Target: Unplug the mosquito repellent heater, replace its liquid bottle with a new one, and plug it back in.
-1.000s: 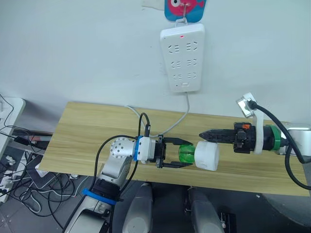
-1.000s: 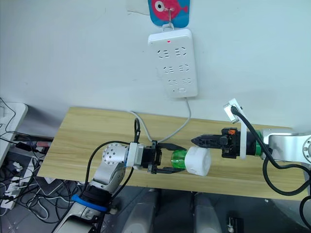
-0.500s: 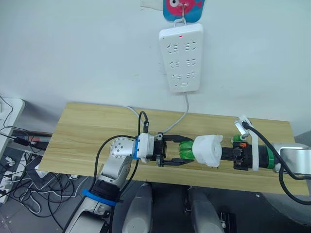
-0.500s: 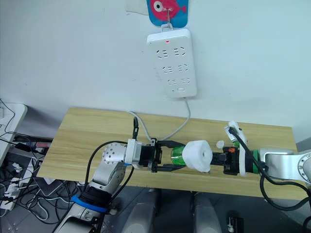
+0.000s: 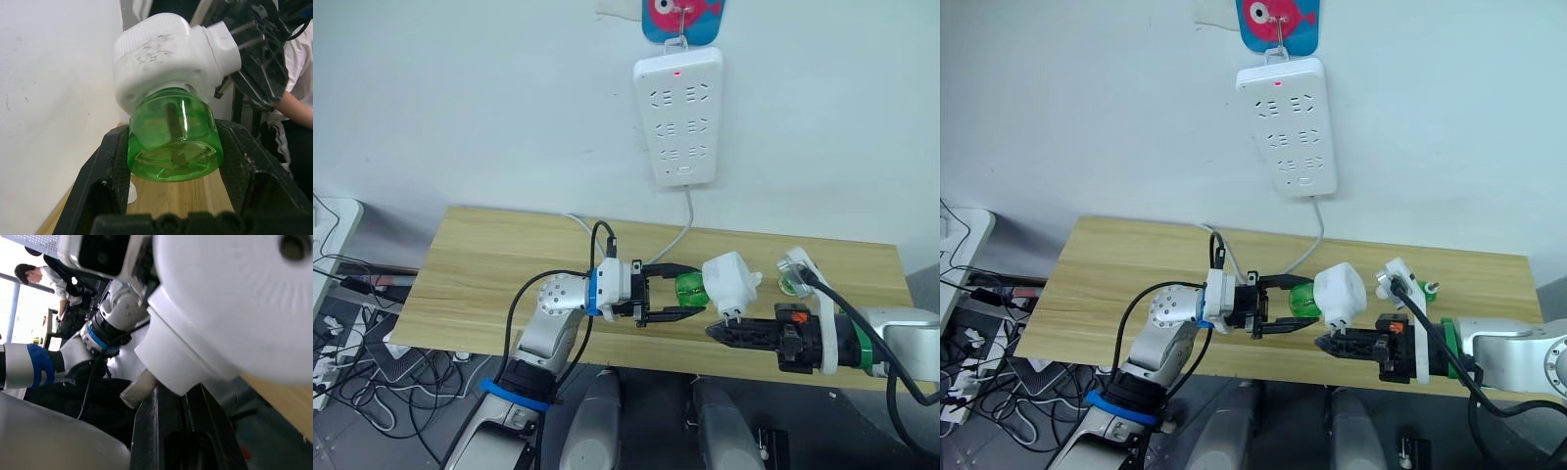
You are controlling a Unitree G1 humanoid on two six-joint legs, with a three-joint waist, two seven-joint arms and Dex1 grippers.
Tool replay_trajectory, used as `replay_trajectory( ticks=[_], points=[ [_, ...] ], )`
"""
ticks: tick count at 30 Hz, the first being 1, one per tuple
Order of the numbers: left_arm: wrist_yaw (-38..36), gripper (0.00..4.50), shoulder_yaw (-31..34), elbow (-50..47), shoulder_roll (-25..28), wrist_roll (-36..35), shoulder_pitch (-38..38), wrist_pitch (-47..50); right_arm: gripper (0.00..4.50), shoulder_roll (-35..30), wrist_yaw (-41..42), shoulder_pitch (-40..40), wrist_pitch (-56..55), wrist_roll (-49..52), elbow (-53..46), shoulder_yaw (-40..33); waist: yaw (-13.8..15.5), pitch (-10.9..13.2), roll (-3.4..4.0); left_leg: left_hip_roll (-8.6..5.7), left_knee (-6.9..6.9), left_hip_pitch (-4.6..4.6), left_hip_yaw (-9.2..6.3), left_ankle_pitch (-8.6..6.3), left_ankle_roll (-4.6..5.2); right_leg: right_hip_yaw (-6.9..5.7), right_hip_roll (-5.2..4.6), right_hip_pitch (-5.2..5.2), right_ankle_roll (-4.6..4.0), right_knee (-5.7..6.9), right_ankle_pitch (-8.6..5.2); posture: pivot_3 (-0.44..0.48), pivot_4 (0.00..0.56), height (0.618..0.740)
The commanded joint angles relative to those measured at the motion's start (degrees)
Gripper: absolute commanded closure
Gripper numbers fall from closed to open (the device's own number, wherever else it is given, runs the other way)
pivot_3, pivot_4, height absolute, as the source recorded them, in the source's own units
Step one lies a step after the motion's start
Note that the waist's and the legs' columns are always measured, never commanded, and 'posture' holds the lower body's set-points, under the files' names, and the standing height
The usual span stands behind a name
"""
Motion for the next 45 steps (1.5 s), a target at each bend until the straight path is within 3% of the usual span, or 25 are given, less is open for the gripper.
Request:
replay_trajectory(
  ticks=[1,15,29,35,40,43,45],
  points=[
    [-1.11,2.24,-0.5,-1.27,-0.07,-0.58,0.02,-0.11,4.46,-0.9,1.52,-2.22,-1.14,1.48,-1.32,0.07,-0.03,0.0,0.0,0.0,0.0,0.0,0.01,0.0,0.0,0.0,0.0,0.0,0.0,0.0,0.0,0.154,0.345,0.74],
    [-3.36,2.24,-1.68,-1.99,-0.07,-0.63,0.4,0.22,4.46,5.28,-4.16,-12.69,-1.37,1.48,4.45,5.36,-0.16,0.0,0.0,0.0,-0.01,-0.02,-0.03,0.0,0.0,-0.01,-0.02,0.0,-0.01,-0.02,0.01,0.147,0.349,0.74],
    [-4.96,2.24,-2.13,-2.25,0.71,-0.59,1.04,-0.31,4.46,10.52,-6.62,-16.94,2.38,1.48,10.22,3.43,-0.81,0.01,0.0,0.0,-0.03,-0.06,-0.12,-0.01,0.01,-0.05,-0.03,-0.02,-0.02,-0.03,0.0,0.143,0.353,0.74],
    [-2.5,2.24,-0.86,-1.04,0.44,-0.66,0.26,2.49,4.46,4.51,2.56,-12.82,4.85,1.48,4.61,0.01,-0.91,0.02,0.02,-0.05,-0.04,-0.13,-0.17,-0.01,0.01,-0.08,-0.05,-0.03,-0.02,-0.05,0.0,0.148,0.351,0.74],
    [-1.42,2.24,0.02,-1.17,0.2,-1.91,0.05,5.04,4.46,-6.55,12.38,-4.97,4.92,1.48,-1.65,-7.79,-1.13,0.04,0.06,-0.04,-0.05,-0.2,-0.28,-0.01,0.01,-0.1,-0.05,-0.05,-0.02,-0.1,0.0,0.151,0.344,0.74],
    [-1.07,2.24,0.47,-2.62,0.33,-3.13,0.67,7.32,3.91,-8.58,12.91,4.94,3.92,1.48,-1.21,-17.55,-1.13,0.02,0.03,-0.01,-0.05,-0.2,-0.31,-0.01,0.01,-0.1,-0.06,-0.04,-0.02,-0.1,0.0,0.152,0.339,0.74],
    [-1.24,2.24,0.62,-3.2,0.51,-3.58,1.05,8.1,3.25,-9.27,15.06,9.8,4.68,1.48,-0.48,-22.84,-1.1,0.02,0.04,-0.01,-0.04,-0.2,-0.31,-0.01,0.01,-0.08,-0.07,-0.02,-0.02,-0.09,0.0,0.146,0.334,0.74]
  ],
)
